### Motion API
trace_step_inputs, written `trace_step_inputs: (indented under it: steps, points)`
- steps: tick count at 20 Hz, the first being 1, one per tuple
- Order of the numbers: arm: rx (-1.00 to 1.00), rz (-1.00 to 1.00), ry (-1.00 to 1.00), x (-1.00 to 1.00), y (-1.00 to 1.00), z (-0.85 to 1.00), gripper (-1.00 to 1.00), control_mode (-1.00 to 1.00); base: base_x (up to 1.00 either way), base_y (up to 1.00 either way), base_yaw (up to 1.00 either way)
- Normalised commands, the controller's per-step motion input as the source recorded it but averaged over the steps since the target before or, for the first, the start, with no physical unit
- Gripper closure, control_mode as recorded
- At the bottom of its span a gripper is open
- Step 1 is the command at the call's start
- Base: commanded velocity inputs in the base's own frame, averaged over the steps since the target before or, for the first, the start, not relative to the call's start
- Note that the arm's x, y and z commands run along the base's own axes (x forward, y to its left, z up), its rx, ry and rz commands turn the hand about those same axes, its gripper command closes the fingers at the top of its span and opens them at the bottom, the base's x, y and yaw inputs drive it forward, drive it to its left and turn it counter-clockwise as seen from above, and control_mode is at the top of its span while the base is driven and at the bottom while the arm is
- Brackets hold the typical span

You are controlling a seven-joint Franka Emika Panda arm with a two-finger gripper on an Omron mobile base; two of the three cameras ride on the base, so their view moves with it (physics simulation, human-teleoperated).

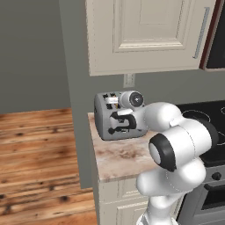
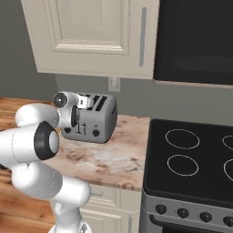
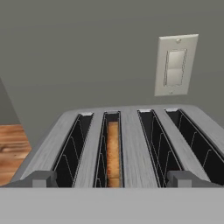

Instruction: Start the toaster. Once the lever pops up, take the bread to the plate on the dining counter.

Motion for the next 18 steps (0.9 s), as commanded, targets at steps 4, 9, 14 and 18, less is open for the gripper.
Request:
trace_step_inputs:
  steps: [4,9,14,18]
  points:
    - [0.00,0.00,0.00,0.00,0.00,0.00,-1.00,-1.00,0.00,0.00,0.00]
    - [0.00,0.00,0.00,0.00,0.00,0.00,-1.00,-1.00,0.00,0.00,0.00]
    - [0.00,0.00,0.00,0.00,0.00,0.00,-1.00,-1.00,0.00,0.00,0.00]
    - [0.00,0.00,0.00,0.00,0.00,0.00,-1.00,-1.00,0.00,0.00,0.00]
